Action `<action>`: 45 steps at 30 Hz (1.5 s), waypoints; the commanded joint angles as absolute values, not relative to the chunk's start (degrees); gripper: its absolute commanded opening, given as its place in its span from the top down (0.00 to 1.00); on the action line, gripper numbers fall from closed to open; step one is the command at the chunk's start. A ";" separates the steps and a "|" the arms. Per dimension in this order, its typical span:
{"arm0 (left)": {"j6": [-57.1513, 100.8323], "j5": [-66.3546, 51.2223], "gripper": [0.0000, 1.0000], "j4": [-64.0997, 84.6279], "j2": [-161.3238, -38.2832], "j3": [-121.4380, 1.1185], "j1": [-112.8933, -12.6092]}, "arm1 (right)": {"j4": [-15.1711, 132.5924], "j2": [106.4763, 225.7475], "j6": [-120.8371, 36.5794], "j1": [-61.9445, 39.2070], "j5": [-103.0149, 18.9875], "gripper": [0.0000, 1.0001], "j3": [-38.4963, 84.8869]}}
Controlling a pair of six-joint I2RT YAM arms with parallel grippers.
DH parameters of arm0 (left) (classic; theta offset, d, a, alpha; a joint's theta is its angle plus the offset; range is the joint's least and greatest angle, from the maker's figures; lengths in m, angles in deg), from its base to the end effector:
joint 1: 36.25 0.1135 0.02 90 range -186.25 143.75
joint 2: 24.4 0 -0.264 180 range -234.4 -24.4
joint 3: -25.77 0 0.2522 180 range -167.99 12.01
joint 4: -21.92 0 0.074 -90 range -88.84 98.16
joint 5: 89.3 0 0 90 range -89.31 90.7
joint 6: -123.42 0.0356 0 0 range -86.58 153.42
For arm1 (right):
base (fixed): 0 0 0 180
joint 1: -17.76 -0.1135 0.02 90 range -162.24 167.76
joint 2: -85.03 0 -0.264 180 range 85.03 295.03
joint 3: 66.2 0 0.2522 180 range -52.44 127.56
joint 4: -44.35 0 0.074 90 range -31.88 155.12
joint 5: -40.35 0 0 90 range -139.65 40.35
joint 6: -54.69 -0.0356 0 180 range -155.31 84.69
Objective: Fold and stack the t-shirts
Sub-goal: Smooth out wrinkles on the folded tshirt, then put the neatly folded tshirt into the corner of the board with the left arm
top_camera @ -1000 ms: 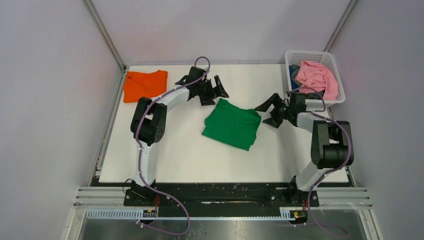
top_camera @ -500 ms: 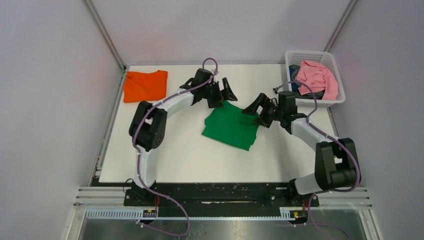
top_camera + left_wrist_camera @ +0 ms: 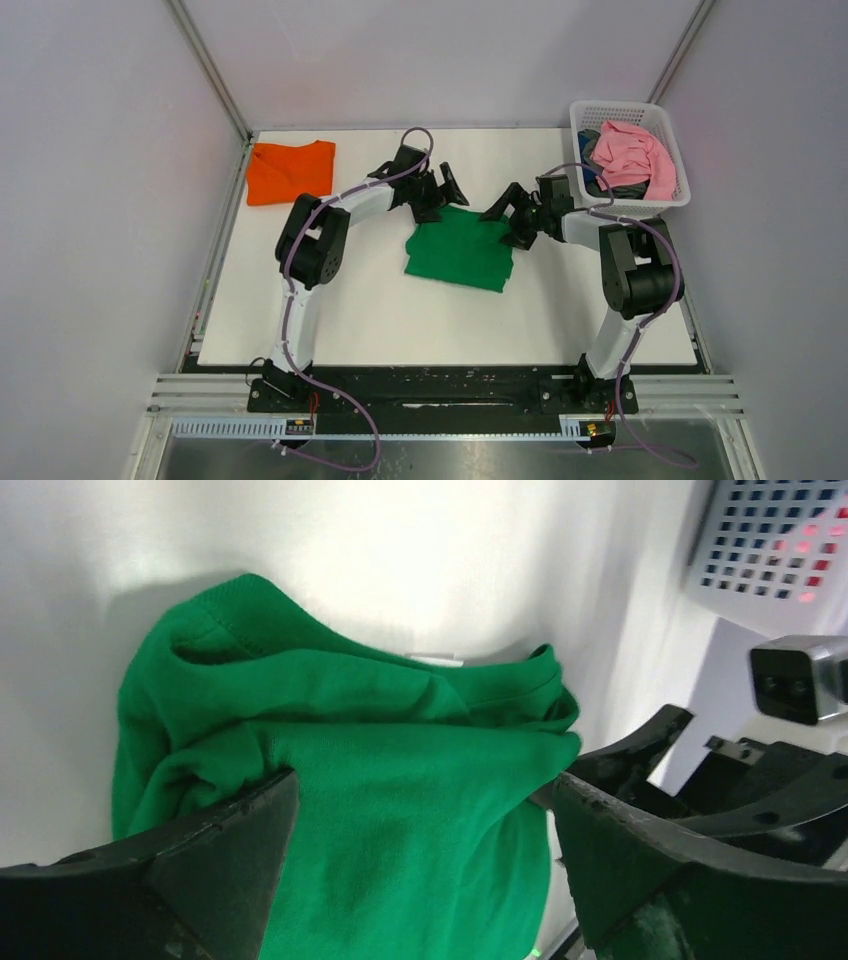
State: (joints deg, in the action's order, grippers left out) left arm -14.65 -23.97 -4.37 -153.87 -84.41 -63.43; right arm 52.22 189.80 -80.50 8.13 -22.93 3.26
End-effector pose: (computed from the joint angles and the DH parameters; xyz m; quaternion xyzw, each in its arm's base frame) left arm 0.4383 -0.2417 0.1580 -0.0846 0.9041 -0.3821 0.1717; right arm 0.3624 0.0777 0.1506 0.1852 0.8782 0.3662 0.2455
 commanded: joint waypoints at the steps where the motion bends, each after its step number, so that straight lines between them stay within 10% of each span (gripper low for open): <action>1: -11.84 -13.10 0.01 -11.19 -146.73 -76.85 -62.98 | 54.63 193.39 -78.00 7.28 -24.88 0.00 1.13; 20: -11.71 -2.59 0.01 -7.77 -107.26 -45.32 -65.60 | 60.59 149.90 -76.49 2.03 -39.25 0.01 -12.38; 36: -12.67 -1.82 0.11 -6.08 -124.44 -45.58 -72.89 | 75.38 111.68 -76.81 2.11 -58.41 0.01 -25.40; 40: -12.83 0.33 0.26 -9.36 -129.23 -49.95 -77.34 | 77.86 108.59 -76.68 2.10 -62.21 0.01 -26.13; 45: -13.10 11.22 0.77 -17.85 -134.59 -57.16 -81.52 | 78.61 107.42 -75.80 2.11 -63.95 0.01 -26.31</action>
State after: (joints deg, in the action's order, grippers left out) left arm -12.97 2.21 -9.69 -130.26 -52.98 -78.80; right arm 77.36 108.25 -77.14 2.03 -59.48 -26.07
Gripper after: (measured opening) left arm 0.385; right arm 0.993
